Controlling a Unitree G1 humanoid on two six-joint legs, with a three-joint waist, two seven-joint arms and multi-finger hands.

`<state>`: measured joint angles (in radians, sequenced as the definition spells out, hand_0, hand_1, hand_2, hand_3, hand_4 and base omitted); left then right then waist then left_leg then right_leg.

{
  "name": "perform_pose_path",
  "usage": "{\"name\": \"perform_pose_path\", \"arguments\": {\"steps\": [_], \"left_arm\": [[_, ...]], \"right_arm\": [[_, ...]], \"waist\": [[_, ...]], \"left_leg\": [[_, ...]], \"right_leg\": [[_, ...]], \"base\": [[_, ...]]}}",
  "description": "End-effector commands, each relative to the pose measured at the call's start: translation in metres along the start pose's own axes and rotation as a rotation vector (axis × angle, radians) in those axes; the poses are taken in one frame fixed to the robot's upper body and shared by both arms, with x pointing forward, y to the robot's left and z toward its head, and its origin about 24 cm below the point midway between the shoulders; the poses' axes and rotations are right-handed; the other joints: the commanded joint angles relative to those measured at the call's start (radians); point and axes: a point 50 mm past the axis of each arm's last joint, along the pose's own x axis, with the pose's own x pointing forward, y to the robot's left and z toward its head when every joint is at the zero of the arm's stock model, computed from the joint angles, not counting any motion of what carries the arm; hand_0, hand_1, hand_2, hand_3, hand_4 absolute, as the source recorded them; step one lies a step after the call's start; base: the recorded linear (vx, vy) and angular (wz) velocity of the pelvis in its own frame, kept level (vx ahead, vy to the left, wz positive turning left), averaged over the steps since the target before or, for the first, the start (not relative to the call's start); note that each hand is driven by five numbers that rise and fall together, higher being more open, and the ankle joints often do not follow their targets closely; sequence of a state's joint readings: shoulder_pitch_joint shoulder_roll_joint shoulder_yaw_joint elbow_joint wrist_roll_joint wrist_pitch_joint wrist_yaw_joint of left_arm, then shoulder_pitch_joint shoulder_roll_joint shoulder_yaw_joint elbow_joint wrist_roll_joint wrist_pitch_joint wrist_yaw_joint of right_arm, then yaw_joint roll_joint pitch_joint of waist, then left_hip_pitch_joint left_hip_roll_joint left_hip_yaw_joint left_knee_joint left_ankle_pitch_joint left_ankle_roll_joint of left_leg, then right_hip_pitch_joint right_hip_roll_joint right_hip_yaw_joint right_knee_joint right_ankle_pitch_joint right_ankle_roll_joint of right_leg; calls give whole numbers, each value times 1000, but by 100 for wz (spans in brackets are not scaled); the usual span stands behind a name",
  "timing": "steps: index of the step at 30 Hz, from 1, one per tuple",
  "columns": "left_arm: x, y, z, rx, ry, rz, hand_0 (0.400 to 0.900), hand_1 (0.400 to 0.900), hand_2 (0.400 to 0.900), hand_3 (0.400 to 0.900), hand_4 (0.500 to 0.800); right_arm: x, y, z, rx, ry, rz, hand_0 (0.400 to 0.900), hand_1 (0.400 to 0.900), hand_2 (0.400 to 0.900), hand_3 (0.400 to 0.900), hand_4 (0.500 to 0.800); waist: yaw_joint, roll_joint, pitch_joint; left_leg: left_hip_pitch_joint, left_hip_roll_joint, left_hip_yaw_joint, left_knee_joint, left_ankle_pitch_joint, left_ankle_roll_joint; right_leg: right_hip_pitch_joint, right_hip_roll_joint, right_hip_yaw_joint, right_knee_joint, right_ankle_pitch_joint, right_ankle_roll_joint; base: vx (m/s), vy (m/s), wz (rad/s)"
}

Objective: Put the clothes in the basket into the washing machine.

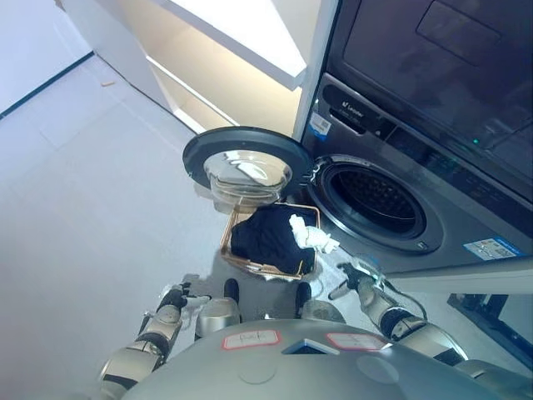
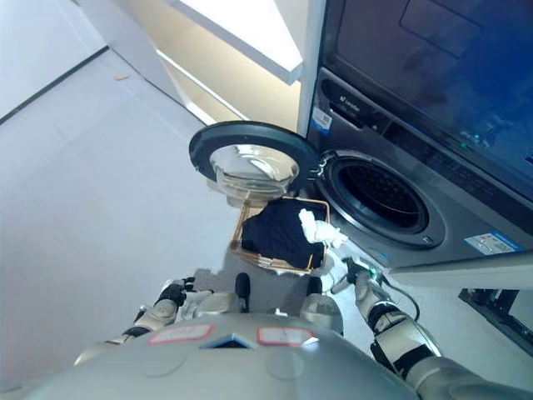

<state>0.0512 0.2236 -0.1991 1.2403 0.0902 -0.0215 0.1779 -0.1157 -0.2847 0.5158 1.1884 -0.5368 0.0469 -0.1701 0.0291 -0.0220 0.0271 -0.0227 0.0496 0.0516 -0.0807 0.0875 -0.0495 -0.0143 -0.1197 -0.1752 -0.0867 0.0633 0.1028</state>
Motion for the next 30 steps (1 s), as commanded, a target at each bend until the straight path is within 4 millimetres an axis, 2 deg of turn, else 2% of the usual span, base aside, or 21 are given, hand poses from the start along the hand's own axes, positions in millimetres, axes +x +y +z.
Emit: {"name": "perform_pose_path", "arguments": {"steps": [1,3,5,7,11,15,19,20,21,22,25,26,30], "left_arm": [[7,31,31,-22,-81,129,900,900,900,900,800],[8,38,57,-43,-150,167,900,900,900,900,800],[8,44,85,-69,-228,191,900,900,900,900,800],[6,48,106,-87,-286,204,900,900,900,900,800],[3,54,132,-110,-355,224,900,900,900,900,800],[0,61,148,-120,-395,246,900,900,900,900,800],[-2,69,157,-150,-418,267,900,900,900,900,800],[-3,71,159,-153,-423,275,900,900,900,900,800],[-3,71,160,-156,-425,276,900,900,900,900,800],[-3,71,160,-160,-424,274,900,900,900,900,800],[-4,69,162,-172,-428,272,900,900,900,900,800],[-4,71,162,-179,-427,283,900,900,900,900,800],[-5,70,163,-196,-431,284,900,900,900,900,800]], "right_arm": [[11,-72,41,-178,-149,-211,900,900,900,900,800],[10,-96,64,-278,-216,-286,900,900,900,900,800],[9,-114,79,-294,-247,-339,900,900,900,900,800],[8,-127,85,-314,-253,-376,900,900,900,900,800],[7,-148,93,-361,-242,-436,900,900,900,900,800],[1,-178,109,-393,-245,-513,900,900,900,900,800],[-4,-199,110,-400,-228,-576,900,900,900,900,800],[-7,-211,109,-408,-208,-602,900,900,900,900,800],[-9,-220,110,-409,-201,-624,900,900,900,900,800],[-12,-226,110,-412,-194,-641,900,900,900,900,800],[-17,-243,109,-411,-168,-687,900,900,900,900,800],[-26,-264,114,-413,-162,-738,900,900,900,900,800],[-31,-273,114,-414,-162,-775,900,900,900,900,800]], "waist": [[33,-22,94],[41,-26,160],[43,-31,202],[46,-29,206],[54,-19,213],[69,-7,230],[68,11,244],[70,20,248],[70,24,247],[71,26,245],[71,36,243],[70,41,243],[62,41,243]], "left_leg": [[-87,-2,-54,5,-1,-13],[-177,-4,-65,108,-10,-8],[-292,-27,-78,221,-24,-13],[-379,-38,-86,291,-35,-19],[-497,-38,-86,391,-64,-23],[-583,-31,-82,476,-88,-31],[-683,-24,-82,578,-121,-37],[-716,-24,-83,610,-131,-37],[-740,-22,-84,630,-137,-38],[-755,-18,-83,671,-181,-42],[-811,-19,-85,734,-202,-40],[-838,-16,-89,763,-215,-41],[-885,-13,-91,812,-235,-42]], "right_leg": [[-105,-20,-7,137,2,49],[-178,-41,-16,215,-10,40],[-261,-57,-24,280,-13,33],[-335,-71,-39,340,-25,29],[-448,-89,-44,450,-60,25],[-533,-105,-43,542,-91,23],[-633,-113,-36,651,-134,21],[-666,-118,-31,685,-141,20],[-687,-119,-30,699,-146,18],[-702,-119,-23,736,-184,23],[-760,-122,-12,796,-209,16],[-791,-122,-6,828,-224,12],[-836,-120,1,873,-243,5]], "base": [[-255,-13,11],[-291,-8,17],[-240,-22,30],[-99,-11,34],[-42,3,17],[-55,6,9],[-64,-2,9],[-68,-2,7],[19,-19,4],[44,-24,1],[12,-16,1],[-21,-21,4],[0,0,0]]}}
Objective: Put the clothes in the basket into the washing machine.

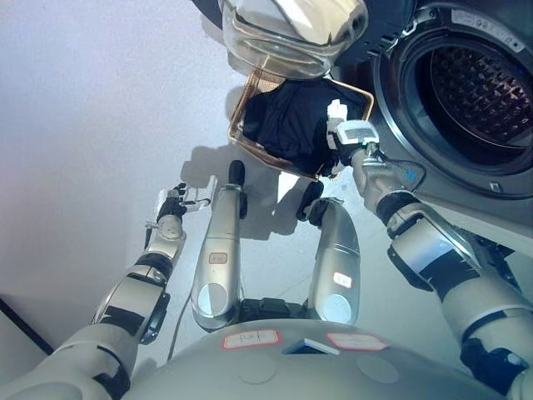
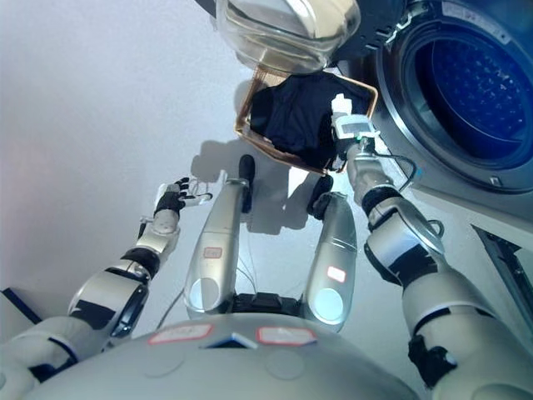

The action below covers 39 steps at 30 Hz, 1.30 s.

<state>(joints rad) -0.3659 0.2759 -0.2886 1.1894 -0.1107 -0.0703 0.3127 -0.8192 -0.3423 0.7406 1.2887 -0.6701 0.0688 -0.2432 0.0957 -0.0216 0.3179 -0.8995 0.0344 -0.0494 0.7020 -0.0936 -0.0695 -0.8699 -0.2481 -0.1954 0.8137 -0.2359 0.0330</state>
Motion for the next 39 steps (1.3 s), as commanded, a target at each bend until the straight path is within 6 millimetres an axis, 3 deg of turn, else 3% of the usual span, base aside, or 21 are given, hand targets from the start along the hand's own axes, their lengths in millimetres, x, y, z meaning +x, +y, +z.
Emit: {"name": "perform_pose_path", "arguments": {"steps": [1,7,11,16,23,28,32,39], "left_arm": [[-3,7,-14,-22,33,58,900,900,900,900,800],[-4,7,-15,-79,35,75,900,900,900,900,800],[-8,12,-28,-153,75,108,900,900,900,900,800],[-14,14,-40,-203,101,121,900,900,900,900,800],[-17,17,-46,-264,113,135,900,900,900,900,800],[-18,16,-47,-287,124,137,900,900,900,900,800],[-18,15,-44,-306,116,136,900,900,900,900,800],[-18,15,-40,-328,100,128,900,900,900,900,800]], "right_arm": [[6,-35,-25,-61,68,-124,900,900,900,900,800],[9,-71,-26,-65,42,-239,900,900,900,900,800],[-1,-118,-12,-30,-77,-419,900,900,900,900,800],[-17,-141,-16,18,-124,-522,900,900,900,900,800],[-31,-176,-39,81,-68,-639,900,900,900,900,800],[-40,-200,-38,109,-85,-718,900,900,900,900,800],[-48,-211,-34,130,-117,-760,900,900,900,900,800],[-51,-208,-21,201,-198,-723,900,900,900,900,800]], "waist": [[-7,42,-46],[-29,41,-44],[-61,22,-52],[-77,19,-68],[-80,20,-76],[-80,22,-75],[-81,21,-74],[-79,21,-82]], "left_leg": [[-30,2,6,53,-62,-21],[-122,6,-1,136,-90,-17],[-188,11,-3,195,-114,-15],[-254,5,-10,234,-128,-12],[-369,-16,-18,302,-140,-8],[-423,-20,-18,361,-160,-3],[-452,-23,-16,394,-172,1],[-481,-27,-17,407,-172,4]], "right_leg": [[-1,9,25,-7,49,73],[-92,13,26,68,20,65],[-155,30,23,116,0,56],[-210,32,19,149,-19,49],[-315,27,24,222,-48,35],[-375,22,42,287,-74,26],[-407,18,49,324,-89,22],[-439,20,57,340,-94,19]], "base": [[-39,-26,1],[-28,-5,-1],[-9,-12,-9],[-4,-12,0],[-14,-16,3],[3,8,-1],[2,3,-1],[0,2,-1]]}}
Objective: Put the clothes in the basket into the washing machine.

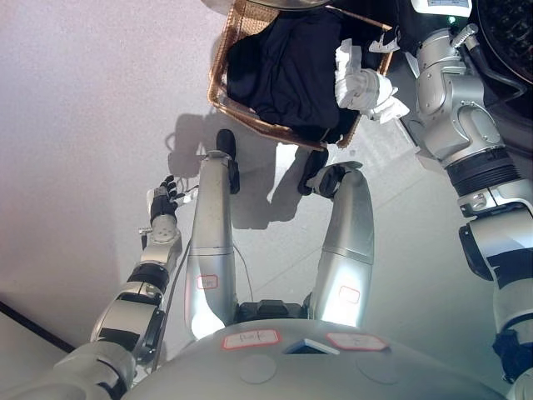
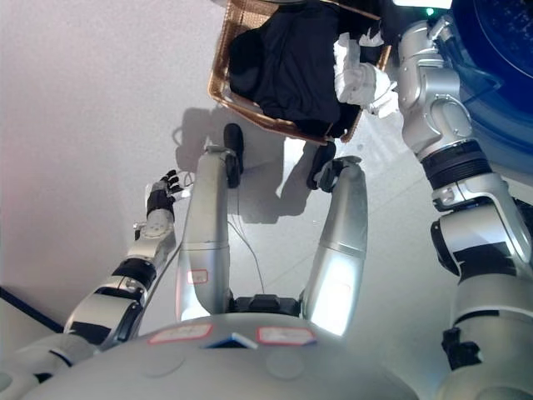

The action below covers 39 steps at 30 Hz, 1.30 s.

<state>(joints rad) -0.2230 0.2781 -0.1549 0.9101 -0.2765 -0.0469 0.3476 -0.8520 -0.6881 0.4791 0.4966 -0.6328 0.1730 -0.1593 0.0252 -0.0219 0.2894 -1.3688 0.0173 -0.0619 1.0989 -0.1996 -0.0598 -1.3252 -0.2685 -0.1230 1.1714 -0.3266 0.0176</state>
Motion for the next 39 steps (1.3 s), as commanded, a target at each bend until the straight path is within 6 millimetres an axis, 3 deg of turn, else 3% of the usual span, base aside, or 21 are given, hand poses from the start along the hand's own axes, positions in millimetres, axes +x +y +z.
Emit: {"name": "perform_pose_path", "arguments": {"steps": [1,7,14,18,22,23,26,31,34,39], "left_arm": [[-8,18,-37,-3,112,77,900,900,900,900,800],[-9,17,-40,12,117,41,900,900,900,900,800],[-7,10,-41,54,125,6,900,900,900,900,800],[-4,9,-38,89,121,6,900,900,900,900,800],[0,10,-28,113,87,8,900,900,900,900,800],[1,7,-26,120,82,2,900,900,900,900,800],[2,4,-25,150,78,-10,900,900,900,900,800],[2,0,-22,181,58,-25,900,900,900,900,800],[1,-2,-22,194,50,-37,900,900,900,900,800],[-2,-14,-19,220,15,-84,900,900,900,900,800]], "right_arm": [[2,-28,15,78,-92,-96,900,900,900,900,800],[8,-8,13,111,-120,99,900,900,900,900,800],[7,37,5,65,-58,297,900,900,900,900,800],[3,66,16,64,-31,362,900,900,900,900,800],[-6,94,13,45,41,444,900,900,900,900,800],[-15,108,10,38,68,481,900,900,900,900,800],[-27,124,-3,-15,156,541,900,900,900,900,800],[-29,115,-33,-111,276,518,900,900,900,900,800],[-19,93,-53,-150,347,468,900,900,900,900,800],[-39,86,-97,-218,486,463,900,900,900,900,800]], "waist": [[-7,21,-55],[11,19,-67],[24,17,-81],[31,16,-85],[45,16,-83],[46,18,-82],[58,26,-86],[85,45,-87],[108,60,-88],[137,89,-85]], "left_leg": [[-16,-10,-4,12,-66,-4],[-39,-12,-9,27,-61,-3],[-25,-10,-10,25,-52,1],[8,-9,-13,-7,-38,2],[29,-12,-16,-48,-18,1],[30,-13,-15,-53,-15,2],[31,-18,-17,-76,2,3],[38,-25,-24,-132,37,2],[42,-31,-28,-152,52,1],[53,-43,-32,-164,61,0]], "right_leg": [[13,41,-13,-16,-4,34],[-14,41,-7,8,-7,34],[-6,46,-5,8,-3,36],[22,55,-9,-18,6,36],[47,56,-16,-57,24,39],[50,55,-18,-63,28,40],[52,54,-21,-84,39,42],[58,50,-25,-121,61,50],[59,48,-21,-129,65,56],[69,36,-16,-128,59,63]], "base": [[-2,4,-3],[-2,0,-1],[-5,2,-2],[-21,8,-2],[-53,-11,5],[-49,-13,8],[-37,-13,9],[-17,-8,11],[0,-13,14],[20,-15,13]]}}
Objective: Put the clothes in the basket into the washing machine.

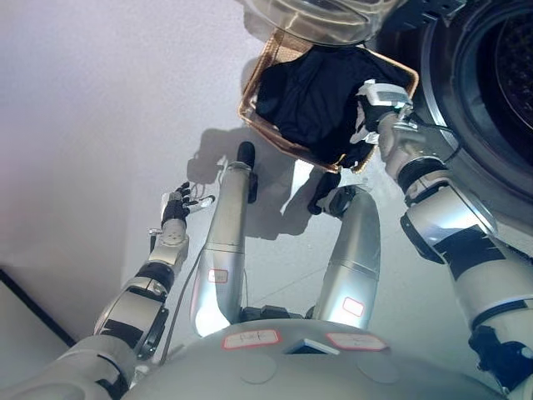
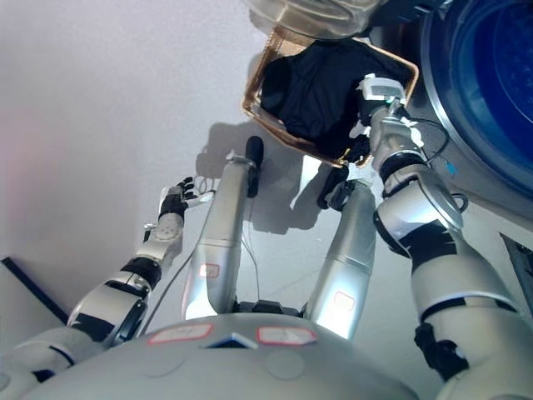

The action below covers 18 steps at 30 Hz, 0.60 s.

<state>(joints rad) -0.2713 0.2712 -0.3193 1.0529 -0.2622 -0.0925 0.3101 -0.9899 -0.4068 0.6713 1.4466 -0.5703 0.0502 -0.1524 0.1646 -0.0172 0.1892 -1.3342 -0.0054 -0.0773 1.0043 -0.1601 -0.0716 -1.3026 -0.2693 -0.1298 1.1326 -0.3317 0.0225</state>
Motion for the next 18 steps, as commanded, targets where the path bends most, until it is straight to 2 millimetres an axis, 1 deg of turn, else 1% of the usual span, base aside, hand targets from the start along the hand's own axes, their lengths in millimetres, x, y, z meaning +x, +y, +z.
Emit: {"name": "perform_pose_path", "arguments": {"steps": [1,3,4,5,7,10,18], "left_arm": [[0,2,-4,60,-6,22,900,900,900,900,800],[1,2,-1,64,-18,25,900,900,900,900,800],[1,1,0,67,-20,24,900,900,900,900,800],[1,1,0,69,-20,25,900,900,900,900,800],[0,-2,1,75,-25,16,900,900,900,900,800],[0,-4,2,76,-30,10,900,900,900,900,800],[-1,-8,2,79,-28,2,900,900,900,900,800]], "right_arm": [[-4,-33,-70,-60,228,-113,900,900,900,900,800],[-5,-42,-78,-71,249,-145,900,900,900,900,800],[-6,-38,-80,-65,261,-144,900,900,900,900,800],[-7,-43,-86,-71,279,-158,900,900,900,900,800],[-8,-41,-91,-81,298,-157,900,900,900,900,800],[-10,-46,-98,-88,330,-168,900,900,900,900,800],[-12,-43,-105,-93,362,-168,900,900,900,900,800]], "waist": [[1,89,17],[2,95,19],[2,98,20],[1,101,21],[3,109,26],[6,122,32],[2,138,42]], "left_leg": [[21,-21,-16,-69,22,11],[27,-23,-14,-71,22,11],[29,-23,-12,-71,21,10],[34,-22,-12,-74,21,9],[38,-25,-13,-75,21,9],[42,-27,-12,-78,22,7],[46,-32,-8,-69,16,7]], "right_leg": [[49,36,-8,-87,62,59],[52,35,-4,-87,62,60],[53,34,-2,-86,62,60],[57,32,-1,-88,61,61],[61,31,1,-87,60,63],[66,31,3,-85,53,63],[70,29,8,-79,47,61]], "base": [[24,-10,7],[12,-4,2],[32,-8,1],[0,0,0],[0,0,0],[0,0,0],[0,0,0]]}}
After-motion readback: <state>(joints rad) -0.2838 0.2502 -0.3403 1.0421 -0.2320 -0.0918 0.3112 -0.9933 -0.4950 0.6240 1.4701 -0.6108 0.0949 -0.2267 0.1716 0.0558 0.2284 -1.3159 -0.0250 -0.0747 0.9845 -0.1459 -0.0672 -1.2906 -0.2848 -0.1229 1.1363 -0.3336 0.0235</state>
